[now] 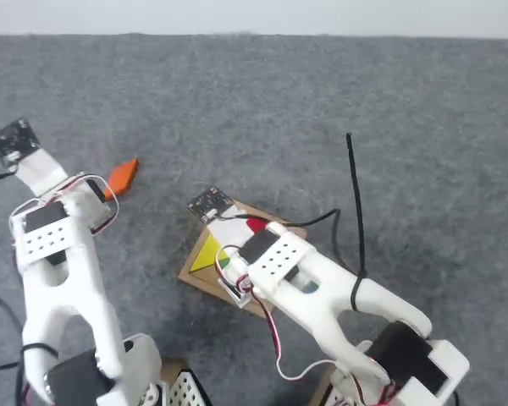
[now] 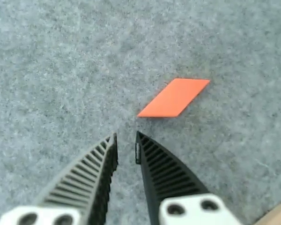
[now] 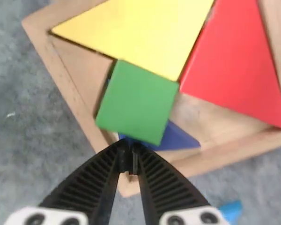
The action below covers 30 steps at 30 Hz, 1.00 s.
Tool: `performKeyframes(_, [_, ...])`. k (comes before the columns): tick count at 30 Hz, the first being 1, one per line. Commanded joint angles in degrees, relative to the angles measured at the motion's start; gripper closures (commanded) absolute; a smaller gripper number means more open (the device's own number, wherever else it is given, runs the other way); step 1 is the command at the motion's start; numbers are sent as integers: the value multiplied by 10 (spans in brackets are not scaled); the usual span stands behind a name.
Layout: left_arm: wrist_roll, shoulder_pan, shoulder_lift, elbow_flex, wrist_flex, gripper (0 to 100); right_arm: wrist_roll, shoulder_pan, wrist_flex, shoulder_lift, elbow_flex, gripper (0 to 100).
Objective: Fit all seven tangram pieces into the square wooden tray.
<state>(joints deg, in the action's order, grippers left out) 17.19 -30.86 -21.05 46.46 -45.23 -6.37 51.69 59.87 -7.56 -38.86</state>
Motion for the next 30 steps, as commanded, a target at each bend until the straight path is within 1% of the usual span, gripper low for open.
performKeyframes(1, [6,1,-3,-29,-3,941,6,1,76,-1,61,975])
performKeyframes(4, [6,1,-3,-28,-3,941,4,1,80,0,67,975])
performKeyframes(9, [6,1,-3,-27,-3,941,2,2,3,15,66,976])
performKeyframes(11, [6,0,-3,-27,-3,941,2,2,-6,32,66,976])
performKeyframes(21, [4,-1,-3,-26,-3,941,9,1,54,63,59,976])
performKeyframes(25, [4,-1,-3,-26,-3,941,68,0,100,60,58,976])
performKeyframes(30, [3,-1,-2,-26,-3,941,148,-51,159,58,75,976])
